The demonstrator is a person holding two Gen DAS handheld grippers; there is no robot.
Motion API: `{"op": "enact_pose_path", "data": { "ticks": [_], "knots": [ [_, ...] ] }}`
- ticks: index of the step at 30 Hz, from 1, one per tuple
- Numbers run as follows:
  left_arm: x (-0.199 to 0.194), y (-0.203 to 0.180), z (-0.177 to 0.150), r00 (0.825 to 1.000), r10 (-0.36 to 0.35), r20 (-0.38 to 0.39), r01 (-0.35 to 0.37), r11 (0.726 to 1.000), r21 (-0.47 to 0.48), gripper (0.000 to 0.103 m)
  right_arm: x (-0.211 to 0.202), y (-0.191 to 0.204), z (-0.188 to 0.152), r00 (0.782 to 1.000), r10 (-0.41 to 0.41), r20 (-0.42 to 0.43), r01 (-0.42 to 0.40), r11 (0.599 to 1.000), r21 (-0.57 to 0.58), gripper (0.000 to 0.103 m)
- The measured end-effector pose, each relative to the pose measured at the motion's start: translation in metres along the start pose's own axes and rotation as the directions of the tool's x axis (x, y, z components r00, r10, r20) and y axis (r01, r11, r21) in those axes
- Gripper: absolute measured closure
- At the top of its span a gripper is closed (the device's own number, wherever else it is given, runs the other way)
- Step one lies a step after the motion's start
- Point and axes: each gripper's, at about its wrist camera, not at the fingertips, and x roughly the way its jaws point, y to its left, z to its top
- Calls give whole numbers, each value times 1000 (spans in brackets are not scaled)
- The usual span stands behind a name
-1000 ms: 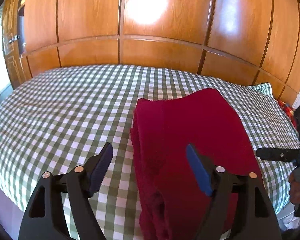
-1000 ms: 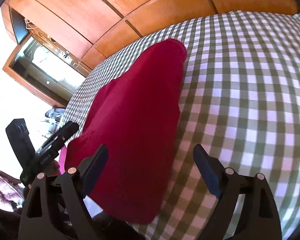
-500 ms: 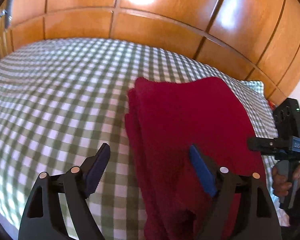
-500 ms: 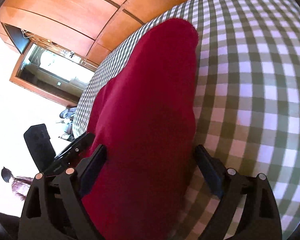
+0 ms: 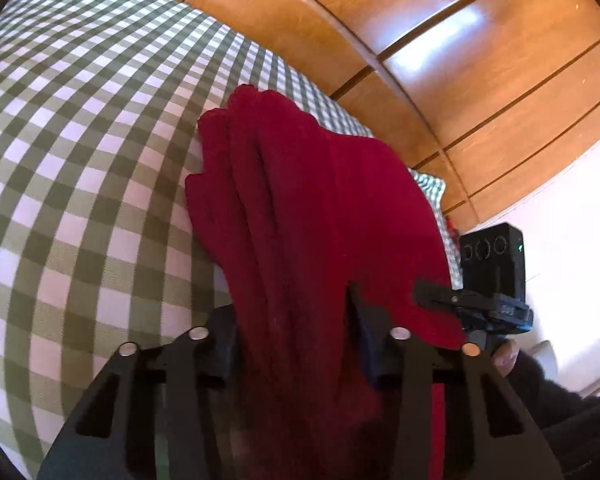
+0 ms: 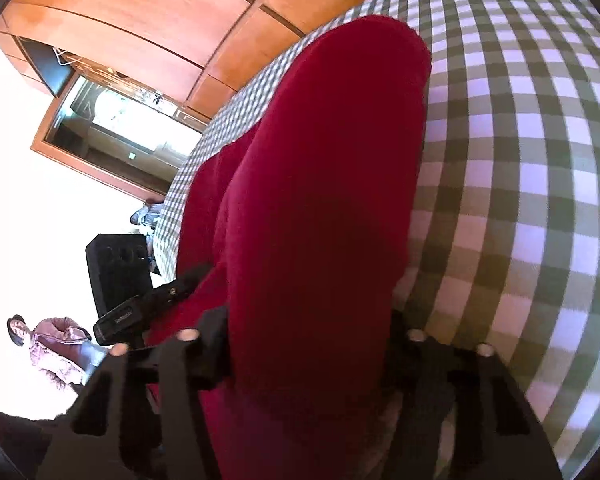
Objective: Fold small clothes
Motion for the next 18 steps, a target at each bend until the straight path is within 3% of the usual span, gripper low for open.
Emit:
{"op": "enact_pose_path", "data": {
  "ticks": [6, 10, 15, 18],
  "knots": [
    [-3, -43, -8, 998, -54, 11, 53, 996, 65, 64, -41, 11, -21, 997, -24, 77, 27, 999, -36, 57],
    [29, -89, -4, 995, -95, -36, 99, 986, 133, 64, -93, -7, -32, 984, -69, 166, 73, 997, -15, 57],
    [102, -160, 15, 984, -125, -126, 151, 965, 217, 65, -169, -42, -34, 946, -160, 282, 153, 987, 46, 57],
    [152, -211, 29, 976, -135, -172, 180, 942, 284, 65, -217, -63, -30, 908, -227, 351, 209, 974, 90, 57]
  ]
}}
